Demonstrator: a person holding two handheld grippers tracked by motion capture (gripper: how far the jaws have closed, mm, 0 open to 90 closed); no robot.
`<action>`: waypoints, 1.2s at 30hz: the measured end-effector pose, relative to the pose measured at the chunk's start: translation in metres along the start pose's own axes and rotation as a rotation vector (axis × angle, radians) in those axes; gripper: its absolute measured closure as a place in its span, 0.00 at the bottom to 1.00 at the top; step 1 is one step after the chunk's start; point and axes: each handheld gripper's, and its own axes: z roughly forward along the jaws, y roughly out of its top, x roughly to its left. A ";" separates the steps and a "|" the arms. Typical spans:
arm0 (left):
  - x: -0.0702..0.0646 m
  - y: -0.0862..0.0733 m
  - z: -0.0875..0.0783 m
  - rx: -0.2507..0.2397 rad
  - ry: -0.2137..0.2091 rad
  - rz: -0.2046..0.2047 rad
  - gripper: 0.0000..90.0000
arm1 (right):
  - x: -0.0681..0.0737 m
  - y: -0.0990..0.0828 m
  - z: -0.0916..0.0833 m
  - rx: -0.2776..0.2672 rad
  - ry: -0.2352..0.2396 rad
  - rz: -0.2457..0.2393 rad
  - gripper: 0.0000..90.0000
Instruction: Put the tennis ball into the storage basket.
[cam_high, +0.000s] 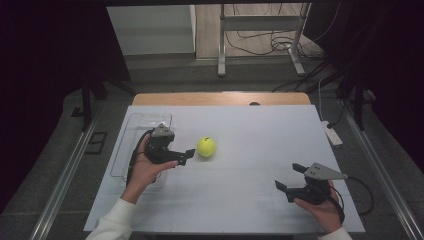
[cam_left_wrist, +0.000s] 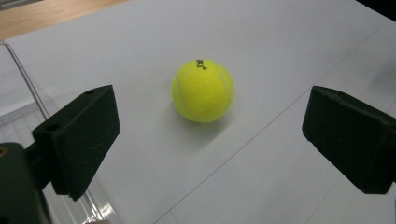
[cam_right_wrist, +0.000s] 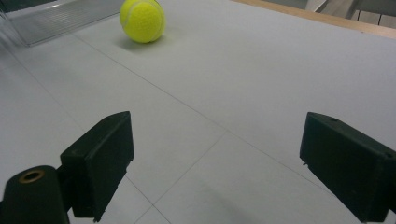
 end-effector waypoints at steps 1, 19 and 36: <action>0.000 0.001 0.001 0.000 -0.002 0.003 0.06 | 0.000 0.000 0.000 0.000 -0.002 0.001 0.12; -0.003 0.009 0.018 0.043 -0.029 0.027 0.06 | -0.001 -0.001 0.000 0.004 -0.004 0.006 0.12; -0.006 0.025 0.033 0.087 -0.050 0.039 0.06 | -0.001 0.000 -0.001 0.001 -0.004 0.002 0.12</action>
